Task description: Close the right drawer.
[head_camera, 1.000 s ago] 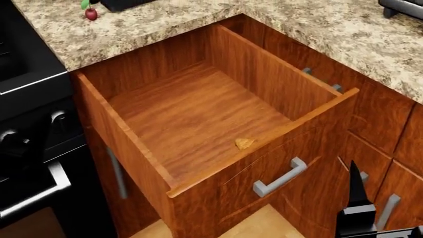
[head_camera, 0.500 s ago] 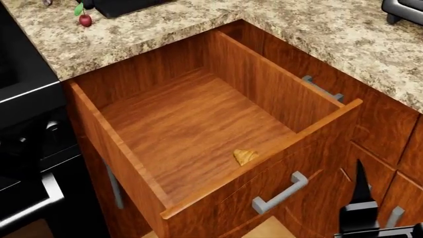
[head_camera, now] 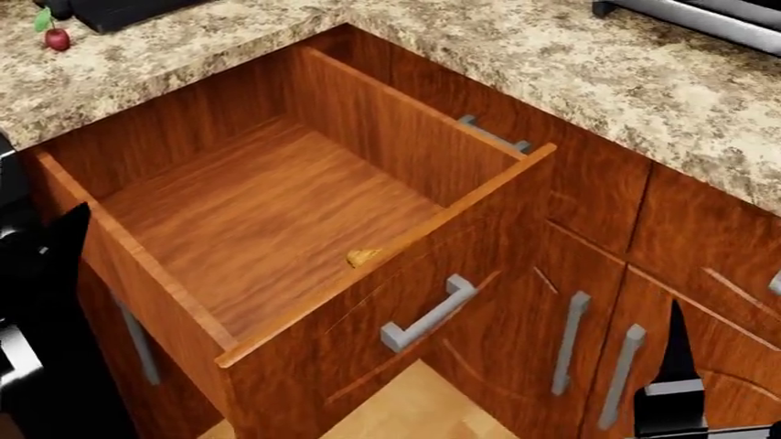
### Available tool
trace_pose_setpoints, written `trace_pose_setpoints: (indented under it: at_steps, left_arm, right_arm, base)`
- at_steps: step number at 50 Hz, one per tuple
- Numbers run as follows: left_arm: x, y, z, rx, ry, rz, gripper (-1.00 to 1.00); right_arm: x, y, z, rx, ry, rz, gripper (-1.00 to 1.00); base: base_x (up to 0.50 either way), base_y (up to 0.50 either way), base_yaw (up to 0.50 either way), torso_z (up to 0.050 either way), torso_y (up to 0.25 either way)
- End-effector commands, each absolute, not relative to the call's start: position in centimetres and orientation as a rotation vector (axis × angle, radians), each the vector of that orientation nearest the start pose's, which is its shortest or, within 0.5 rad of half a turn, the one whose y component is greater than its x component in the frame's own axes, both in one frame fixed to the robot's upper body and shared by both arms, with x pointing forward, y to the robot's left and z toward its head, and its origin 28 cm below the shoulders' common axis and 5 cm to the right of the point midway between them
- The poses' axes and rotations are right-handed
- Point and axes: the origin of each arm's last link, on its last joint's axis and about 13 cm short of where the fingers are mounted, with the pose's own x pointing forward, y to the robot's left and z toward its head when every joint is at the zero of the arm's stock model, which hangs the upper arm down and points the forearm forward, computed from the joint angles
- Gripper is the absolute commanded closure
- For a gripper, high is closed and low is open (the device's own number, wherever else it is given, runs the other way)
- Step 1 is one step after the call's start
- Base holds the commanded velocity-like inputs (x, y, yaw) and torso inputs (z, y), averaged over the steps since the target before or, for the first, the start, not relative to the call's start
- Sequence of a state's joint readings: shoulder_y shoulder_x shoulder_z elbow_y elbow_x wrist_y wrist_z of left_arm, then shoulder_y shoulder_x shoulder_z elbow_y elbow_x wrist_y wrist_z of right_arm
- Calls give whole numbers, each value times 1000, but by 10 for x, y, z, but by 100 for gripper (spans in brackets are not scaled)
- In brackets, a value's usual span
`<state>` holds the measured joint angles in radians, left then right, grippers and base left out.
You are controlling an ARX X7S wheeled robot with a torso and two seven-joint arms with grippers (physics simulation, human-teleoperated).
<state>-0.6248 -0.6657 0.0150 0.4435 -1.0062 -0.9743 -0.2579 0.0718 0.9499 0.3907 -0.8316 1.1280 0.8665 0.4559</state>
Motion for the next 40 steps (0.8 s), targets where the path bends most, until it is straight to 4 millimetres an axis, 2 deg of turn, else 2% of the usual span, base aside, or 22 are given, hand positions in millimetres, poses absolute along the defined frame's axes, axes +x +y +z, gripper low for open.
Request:
trace_pose_setpoints:
  at_steps: [1,5,18,40]
  left_arm:
    - [254,286,221,14,45,-218,-100]
    - [255,288,222,10,45,-218,-100]
    - [257,289,221,4,52,-217,-100]
    - [257,284,219,-1,55,-213,-100]
  right_arm:
    - [164,-204,215,-244,-11,-17,-100]
    - [164,-202,216,-173,-46,-14,-100]
    - [163,-200,224,-241,-69,-26,-100]
    - [165,-198,220,-265,-30,3,-100]
  base:
    - [0,0,0,0,0]
    - [0,0,0,0,0]
    - [8,-8,0,0,0]
    - [139,-97,0,0,0]
